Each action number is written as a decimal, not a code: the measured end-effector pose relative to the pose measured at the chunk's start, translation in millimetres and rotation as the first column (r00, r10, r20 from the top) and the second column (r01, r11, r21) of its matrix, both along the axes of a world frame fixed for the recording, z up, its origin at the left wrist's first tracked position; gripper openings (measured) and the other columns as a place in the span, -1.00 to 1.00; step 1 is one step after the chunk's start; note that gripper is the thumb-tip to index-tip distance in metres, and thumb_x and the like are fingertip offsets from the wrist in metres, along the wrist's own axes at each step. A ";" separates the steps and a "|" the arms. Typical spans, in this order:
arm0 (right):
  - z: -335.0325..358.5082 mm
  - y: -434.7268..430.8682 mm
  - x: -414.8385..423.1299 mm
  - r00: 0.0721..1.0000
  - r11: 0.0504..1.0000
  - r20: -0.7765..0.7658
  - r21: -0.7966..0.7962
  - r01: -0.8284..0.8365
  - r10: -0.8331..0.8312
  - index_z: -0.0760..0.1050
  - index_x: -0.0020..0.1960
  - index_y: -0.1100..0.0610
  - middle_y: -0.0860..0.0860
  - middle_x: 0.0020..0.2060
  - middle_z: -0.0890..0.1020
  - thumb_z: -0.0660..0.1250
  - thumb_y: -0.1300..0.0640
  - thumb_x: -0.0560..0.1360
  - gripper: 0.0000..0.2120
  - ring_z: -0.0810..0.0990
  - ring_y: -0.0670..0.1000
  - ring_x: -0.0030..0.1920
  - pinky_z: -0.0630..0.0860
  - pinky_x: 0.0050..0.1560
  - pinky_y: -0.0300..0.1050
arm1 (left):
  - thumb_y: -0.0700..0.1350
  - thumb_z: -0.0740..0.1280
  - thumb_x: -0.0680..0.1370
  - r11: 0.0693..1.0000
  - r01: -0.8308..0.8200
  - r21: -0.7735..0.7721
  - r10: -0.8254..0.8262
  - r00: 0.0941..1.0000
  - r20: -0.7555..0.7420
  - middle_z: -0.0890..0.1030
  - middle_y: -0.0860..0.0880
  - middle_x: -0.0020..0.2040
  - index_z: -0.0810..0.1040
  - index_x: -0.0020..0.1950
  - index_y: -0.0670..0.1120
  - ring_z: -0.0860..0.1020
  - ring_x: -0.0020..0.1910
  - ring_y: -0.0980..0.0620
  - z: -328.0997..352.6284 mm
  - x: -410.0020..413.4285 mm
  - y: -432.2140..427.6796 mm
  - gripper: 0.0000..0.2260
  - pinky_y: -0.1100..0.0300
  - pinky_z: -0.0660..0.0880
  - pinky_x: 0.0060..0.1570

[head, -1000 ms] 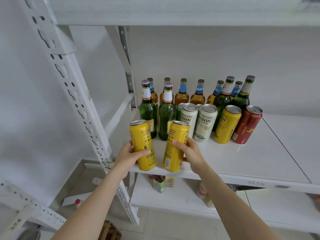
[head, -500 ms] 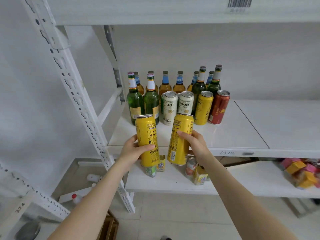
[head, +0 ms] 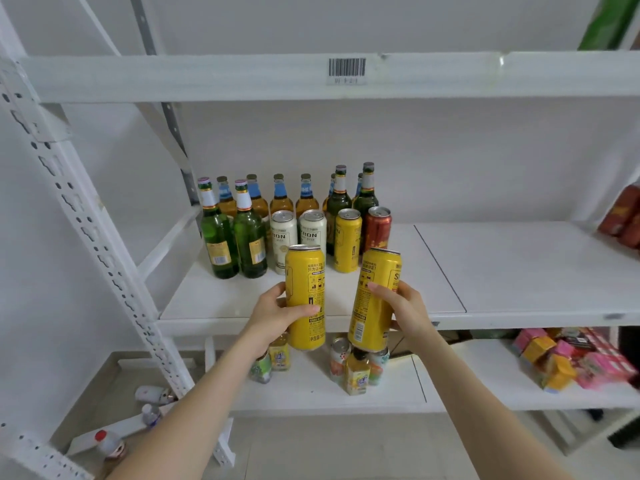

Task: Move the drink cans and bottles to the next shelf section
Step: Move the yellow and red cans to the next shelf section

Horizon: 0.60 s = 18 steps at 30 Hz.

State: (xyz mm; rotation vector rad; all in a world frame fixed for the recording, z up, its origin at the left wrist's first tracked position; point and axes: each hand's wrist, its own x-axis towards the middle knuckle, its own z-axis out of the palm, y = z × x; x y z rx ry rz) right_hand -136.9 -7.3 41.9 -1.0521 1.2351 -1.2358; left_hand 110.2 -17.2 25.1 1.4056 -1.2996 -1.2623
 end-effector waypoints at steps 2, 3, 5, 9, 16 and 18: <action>3.2 0.5 -26.8 1.000 1.000 -0.004 -0.010 0.002 -0.002 0.53 0.07 -0.06 -0.09 -0.05 0.67 0.47 -0.02 0.46 -0.77 0.66 -0.08 -0.09 0.54 -0.35 -0.29 | 0.04 0.62 0.29 1.000 0.012 -0.022 -0.012 1.000 -0.008 0.62 0.16 0.04 0.46 0.18 0.21 0.61 -0.02 0.19 4.4 -27.2 1.0 -0.45 0.30 0.57 -0.28; 4.5 0.9 -40.8 1.000 1.000 -0.016 -0.015 0.003 -0.004 0.53 0.07 -0.06 -0.09 -0.05 0.67 0.47 -0.02 0.46 -0.78 0.66 -0.09 -0.09 0.54 -0.34 -0.28 | 0.03 0.62 0.29 0.999 0.017 -0.030 -0.017 1.000 -0.005 0.63 0.18 0.02 0.47 0.13 0.24 0.61 -0.05 0.21 6.0 -41.2 1.4 -0.49 0.35 0.54 -0.34; 7.2 1.4 -72.3 0.999 1.000 -0.035 -0.022 0.005 -0.006 0.54 0.04 -0.07 -0.09 -0.07 0.67 0.47 -0.02 0.46 -0.80 0.66 -0.10 -0.11 0.54 -0.32 -0.27 | 0.00 0.64 0.29 0.999 0.010 -0.036 -0.011 1.000 -0.014 0.66 0.11 0.06 0.50 0.11 0.22 0.64 0.00 0.14 5.8 -71.4 0.1 -0.51 0.27 0.57 -0.26; 11.2 1.3 -128.6 0.998 1.000 -0.055 -0.021 0.009 -0.010 0.51 0.03 -0.09 -0.12 -0.07 0.66 0.47 -0.03 0.46 -0.80 0.65 -0.09 -0.12 0.54 -0.38 -0.31 | 0.03 0.66 0.22 0.999 -0.008 -0.040 0.007 1.000 -0.026 0.68 0.06 0.08 0.53 0.10 0.21 0.65 0.06 0.05 6.5 -126.8 -0.6 -0.47 0.06 0.61 -0.06; 12.1 -3.3 -220.9 0.997 1.000 -0.071 -0.022 0.021 -0.023 0.49 0.02 -0.11 -0.13 -0.07 0.64 0.46 -0.02 0.47 -0.81 0.63 -0.08 -0.13 0.52 -0.44 -0.34 | -0.04 0.65 0.28 0.998 -0.002 -0.056 0.001 1.000 -0.024 0.68 0.06 0.08 0.52 0.09 0.21 0.64 0.07 0.07 8.8 -219.6 -5.7 -0.52 0.14 0.59 -0.08; 12.0 -7.3 -242.1 0.997 0.999 -0.072 -0.020 0.033 -0.034 0.48 0.03 -0.11 -0.12 -0.05 0.63 0.46 -0.02 0.47 -0.81 0.62 -0.09 -0.11 0.51 -0.39 -0.32 | -0.04 0.65 0.29 0.999 0.011 -0.050 -0.012 1.000 -0.015 0.67 0.06 0.07 0.52 0.09 0.21 0.64 0.06 0.08 9.9 -241.8 -11.1 -0.52 0.16 0.58 -0.11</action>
